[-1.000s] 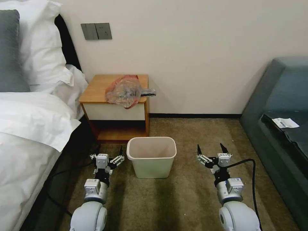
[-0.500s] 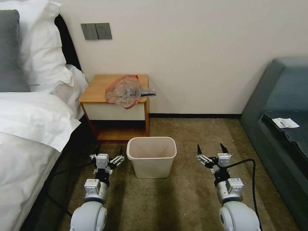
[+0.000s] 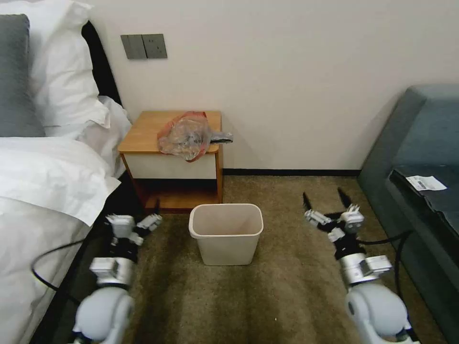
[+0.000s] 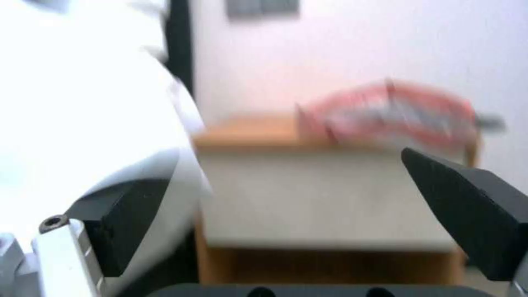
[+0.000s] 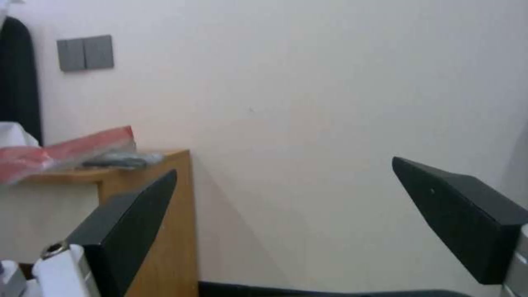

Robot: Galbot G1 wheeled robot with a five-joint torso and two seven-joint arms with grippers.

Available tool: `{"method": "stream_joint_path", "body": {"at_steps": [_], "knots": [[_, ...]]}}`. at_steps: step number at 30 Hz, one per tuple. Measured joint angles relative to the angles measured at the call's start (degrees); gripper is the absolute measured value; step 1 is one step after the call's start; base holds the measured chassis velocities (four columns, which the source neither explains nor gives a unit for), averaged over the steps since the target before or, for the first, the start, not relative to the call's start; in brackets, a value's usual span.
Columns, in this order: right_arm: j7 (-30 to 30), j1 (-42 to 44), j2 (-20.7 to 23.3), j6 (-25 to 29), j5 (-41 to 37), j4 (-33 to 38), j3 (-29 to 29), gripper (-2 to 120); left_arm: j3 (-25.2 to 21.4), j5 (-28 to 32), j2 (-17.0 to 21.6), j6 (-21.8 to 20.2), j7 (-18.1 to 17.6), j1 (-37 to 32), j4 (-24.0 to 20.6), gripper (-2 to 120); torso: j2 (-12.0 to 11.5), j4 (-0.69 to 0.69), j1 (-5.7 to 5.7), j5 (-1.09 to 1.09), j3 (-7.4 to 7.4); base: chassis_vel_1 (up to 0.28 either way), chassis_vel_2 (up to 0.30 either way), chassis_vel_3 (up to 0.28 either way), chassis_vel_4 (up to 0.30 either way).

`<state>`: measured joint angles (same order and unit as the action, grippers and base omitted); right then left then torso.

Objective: Pick up the garbage bag from the table and place it over the trash can.

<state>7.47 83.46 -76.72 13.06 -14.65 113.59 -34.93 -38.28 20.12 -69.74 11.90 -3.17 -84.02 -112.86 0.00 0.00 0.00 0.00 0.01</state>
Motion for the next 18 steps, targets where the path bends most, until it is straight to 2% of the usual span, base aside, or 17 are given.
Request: {"method": "stream_joint_path", "body": {"at_steps": [3,9,12,15,16,17,18], "knots": [[1.3,-0.2,-0.4,0.6,-0.2,-0.1,0.2,100,-1.2,3.7,2.9,2.2,-0.6,0.9,0.3,100,0.0,0.0,0.0,-0.02,0.0,0.0,0.0,0.0,0.0],[3.4,-1.1,-0.7,2.4,-1.6,-1.0,1.4,100,-1.3,4.0,3.1,2.3,-0.7,0.9,0.4,100,0.0,0.0,0.0,0.0,0.0,0.0,0.0,0.0,0.0],[4.7,-1.5,-0.9,2.9,-3.3,-1.1,2.3,100,-1.0,5.4,3.1,2.6,0.4,0.8,0.2,100,0.0,0.0,0.0,-0.02,0.0,0.0,0.0,0.0,0.0],[6.8,-2.4,-0.8,3.0,-7.0,-1.2,4.4,100,1.7,11.7,2.2,3.6,7.5,-0.9,-1.6,100,0.0,-0.01,0.0,0.0,-0.01,0.0,0.0,0.0,0.0],[6.8,-2.4,-0.8,3.0,-7.0,-1.2,4.4,100,1.7,11.7,2.2,3.6,7.5,-0.9,-1.6,100,0.0,-0.01,0.0,0.0,-0.01,0.0,0.0,0.0,0.0],[7.5,-3.2,-0.6,2.9,-8.4,-1.6,5.5,100,2.8,14.0,1.7,3.9,10.3,-1.6,-2.3,100,0.0,-0.01,0.0,0.0,-0.01,0.0,0.0,0.0,0.0],[8.0,-4.2,-0.3,2.9,-9.5,-2.3,6.4,100,3.0,14.7,1.6,4.1,11.2,-1.8,-2.5,100,0.0,-0.01,0.0,0.0,-0.01,0.0,0.0,0.0,0.0]]}}
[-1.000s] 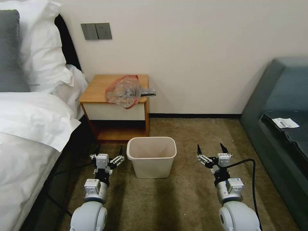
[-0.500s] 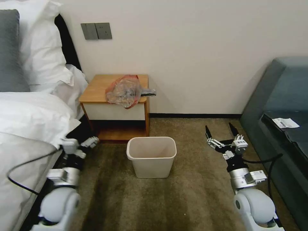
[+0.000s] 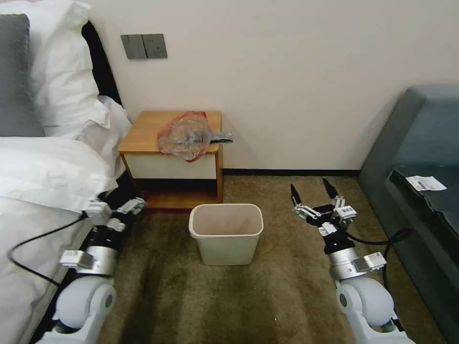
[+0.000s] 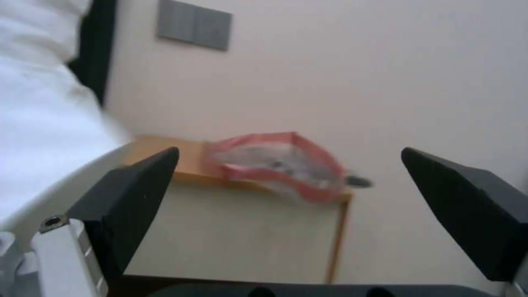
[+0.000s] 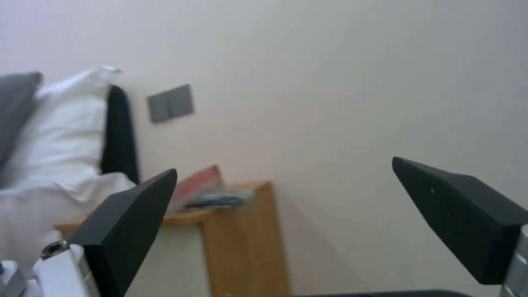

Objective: Pick up the garbage bag from the table and place it over the trash can.

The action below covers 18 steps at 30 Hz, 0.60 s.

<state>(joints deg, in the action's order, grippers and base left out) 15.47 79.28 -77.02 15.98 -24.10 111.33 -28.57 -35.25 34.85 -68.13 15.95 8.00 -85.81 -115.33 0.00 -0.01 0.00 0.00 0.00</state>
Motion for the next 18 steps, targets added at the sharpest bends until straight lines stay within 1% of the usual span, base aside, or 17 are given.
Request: {"method": "stream_joint_path", "body": {"at_steps": [2,5,6,7,8,9,10,11,12,13,14,15,18], "knots": [[0.3,-1.2,0.3,0.0,-1.0,-0.7,1.2,100,0.2,0.4,-0.1,0.1,0.5,-0.1,-0.1,100,0.0,0.0,0.0,-0.01,0.0,0.0,0.0,0.0,0.0],[-0.6,-6.2,1.7,-0.3,-2.4,-3.6,5.1,100,0.3,0.5,-0.2,0.1,0.7,-0.2,-0.2,100,0.0,0.01,0.0,-0.01,0.0,0.0,0.0,0.0,0.0],[-0.6,-6.2,1.7,-0.3,-2.4,-3.6,5.1,100,0.3,0.5,-0.2,0.1,0.7,-0.2,-0.2,100,0.0,0.01,0.0,-0.01,0.0,0.0,0.0,0.0,0.0],[-1.3,-8.8,2.3,-0.7,-2.4,-5.3,6.7,100,0.3,0.5,-0.2,0.1,0.7,-0.2,-0.2,100,0.0,0.01,0.0,-0.01,0.0,0.0,0.0,0.0,0.0],[-1.7,-10.9,2.7,-0.9,-2.4,-6.8,7.9,100,0.2,0.1,-0.5,0.6,2.0,-0.2,0.1,100,0.0,0.01,0.0,-0.02,0.0,0.0,0.0,0.0,0.0],[-2.5,-13.4,3.1,-1.1,-2.6,-8.6,9.5,100,0.0,-1.0,-1.5,1.4,3.6,-0.1,1.2,100,0.0,0.01,0.0,-0.02,0.0,0.0,0.0,0.0,0.0],[-2.5,-13.4,3.1,-1.1,-2.6,-8.6,9.5,100,0.0,-1.0,-1.5,1.4,3.6,-0.1,1.2,100,0.0,0.01,0.0,-0.02,0.0,0.0,0.0,0.0,0.0],[-3.9,-15.4,3.3,-1.4,-3.2,-10.1,11.3,100,-0.1,-1.8,-2.3,1.7,3.9,-0.1,1.8,100,0.0,0.02,0.0,0.05,0.01,0.0,0.0,0.0,0.0],[-5.5,-17.2,3.4,-1.6,-4.2,-11.6,13.2,100,-0.4,-2.4,-3.0,2.0,3.9,0.0,2.1,100,0.0,0.01,0.0,0.01,0.0,0.0,0.0,0.0,0.0],[-6.9,-19.2,3.4,-1.9,-5.3,-13.3,15.2,100,-0.6,-3.2,-4.0,2.3,3.5,0.2,2.4,100,0.0,0.03,0.0,-0.03,0.0,0.0,0.0,0.0,0.0],[-6.9,-19.2,3.4,-1.9,-5.3,-13.3,15.2,100,-0.6,-3.2,-4.0,2.3,3.5,0.2,2.4,100,0.0,0.03,0.0,-0.03,0.0,0.0,0.0,0.0,0.0],[-7.8,-20.9,3.1,-2.0,-5.8,-15.1,16.8,100,-0.8,-4.0,-4.8,2.5,3.2,0.3,2.8,100,0.0,0.02,0.0,0.01,0.0,0.0,0.0,0.0,0.0],[-9.8,-25.5,1.2,-2.7,-6.9,-19.9,20.4,100,-1.9,-6.7,-7.8,3.1,2.6,1.5,4.3,100,0.0,0.01,0.0,0.0,0.01,0.0,0.0,0.0,0.0]]}}
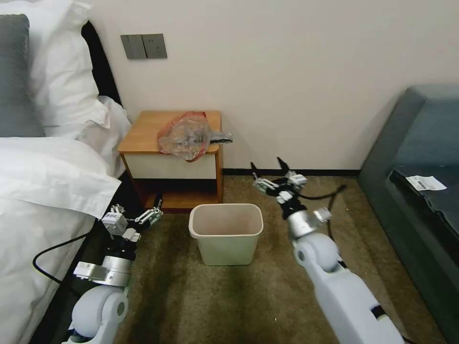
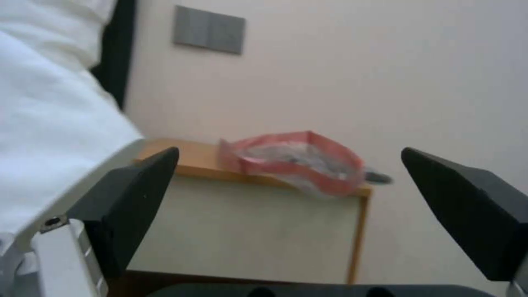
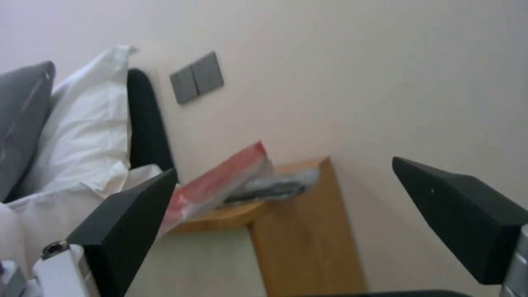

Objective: Pick up the garbage bag from the table and place it over the trash can.

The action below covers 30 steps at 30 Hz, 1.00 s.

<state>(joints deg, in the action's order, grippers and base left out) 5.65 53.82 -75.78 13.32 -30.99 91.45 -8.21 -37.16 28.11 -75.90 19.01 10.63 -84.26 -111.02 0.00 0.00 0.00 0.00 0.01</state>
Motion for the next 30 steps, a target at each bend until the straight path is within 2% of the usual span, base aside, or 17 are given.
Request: {"method": "stream_joint_path", "body": {"at_steps": [3,9,16,19,20,23,24,27,30], "knots": [[-1.4,-2.5,-1.2,-0.2,0.5,-2.4,1.6,100,0.0,-0.4,-1.2,0.1,-0.6,0.4,0.6,100,0.0,0.0,0.0,0.0,0.0,0.0,0.0,0.0,0.0],[-2.7,-10.4,-2.3,0.8,13.0,-12.2,4.7,100,0.7,-0.9,-2.2,0.5,-0.8,0.5,1.5,100,0.0,-0.01,0.0,0.0,0.0,0.0,0.0,0.0,0.0],[-4.2,-17.1,-1.7,1.4,14.9,-20.0,8.0,100,0.9,-1.0,-2.4,0.6,-0.7,0.6,1.7,100,0.0,-0.01,0.0,-0.01,0.0,0.0,0.0,0.0,0.0],[-5.4,-22.2,-2.1,3.0,19.9,-27.2,10.0,100,1.0,-1.2,-2.5,0.6,-0.7,0.6,1.8,100,0.0,-0.01,0.0,0.0,0.0,0.0,0.0,0.0,0.0],[-5.4,-22.2,-2.1,3.0,19.9,-27.2,10.0,100,1.0,-1.2,-2.5,0.6,-0.7,0.6,1.8,100,0.0,-0.01,0.0,0.0,0.0,0.0,0.0,0.0,0.0],[-4.7,-26.8,-2.8,6.5,28.2,-34.6,12.2,100,1.0,-1.5,-2.7,0.9,-0.6,0.5,2.1,100,0.0,-0.01,0.0,0.0,0.0,0.0,0.0,0.0,0.0],[-4.7,-26.8,-2.8,6.5,28.2,-34.6,12.2,100,1.0,-1.5,-2.7,0.9,-0.6,0.5,2.1,100,0.0,-0.01,0.0,0.0,0.0,0.0,0.0,0.0,0.0],[-4.5,-31.2,-4.2,9.5,36.0,-40.6,14.0,100,1.3,-1.7,-3.2,1.0,-0.6,0.6,2.1,100,0.0,-0.01,0.0,-0.01,0.0,0.0,0.0,0.0,0.0],[-5.1,-33.6,-5.6,10.5,39.9,-43.3,14.1,100,1.6,-2.0,-3.6,1.0,-0.6,0.6,2.2,100,0.0,-0.01,0.0,0.0,0.0,0.0,0.0,0.0,0.0]]}}
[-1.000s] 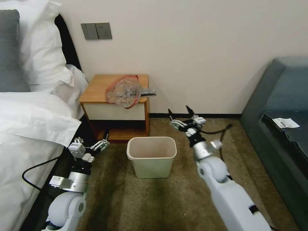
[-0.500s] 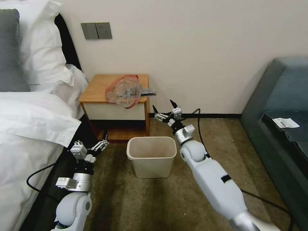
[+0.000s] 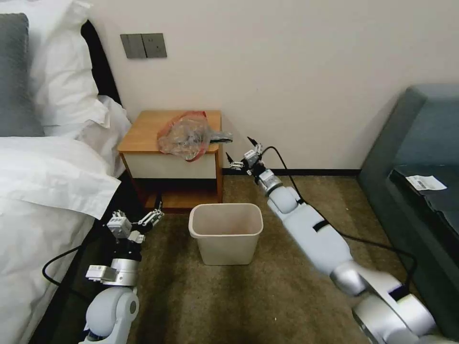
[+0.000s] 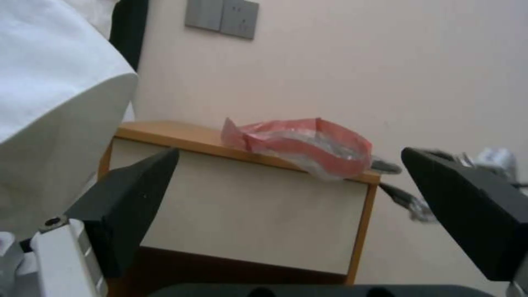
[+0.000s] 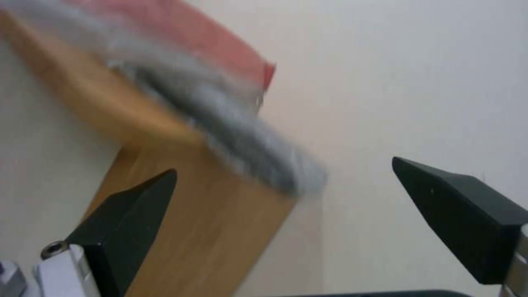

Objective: Pick up the garbage bag from the table and place it over the trash can.

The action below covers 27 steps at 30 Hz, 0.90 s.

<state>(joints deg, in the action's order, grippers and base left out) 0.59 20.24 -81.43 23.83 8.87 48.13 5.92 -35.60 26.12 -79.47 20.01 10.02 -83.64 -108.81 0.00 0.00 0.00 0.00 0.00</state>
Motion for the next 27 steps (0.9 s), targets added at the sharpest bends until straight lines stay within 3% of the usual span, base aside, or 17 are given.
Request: {"method": "stream_joint_path", "body": {"at_steps": [10,27], "knots": [[-1.9,-3.9,-0.7,0.1,12.7,-4.6,-0.8,100,0.0,-0.8,-0.6,0.8,0.2,-0.9,0.2,100,0.0,0.0,0.0,0.0,0.0,0.0,0.0,0.0,0.0],[-2.2,-6.9,-0.8,0.1,21.0,-8.2,-0.4,100,0.6,-1.5,-1.2,0.8,0.2,-0.8,0.0,100,0.0,0.0,0.0,-0.01,0.0,0.0,0.0,0.0,0.0]]}}
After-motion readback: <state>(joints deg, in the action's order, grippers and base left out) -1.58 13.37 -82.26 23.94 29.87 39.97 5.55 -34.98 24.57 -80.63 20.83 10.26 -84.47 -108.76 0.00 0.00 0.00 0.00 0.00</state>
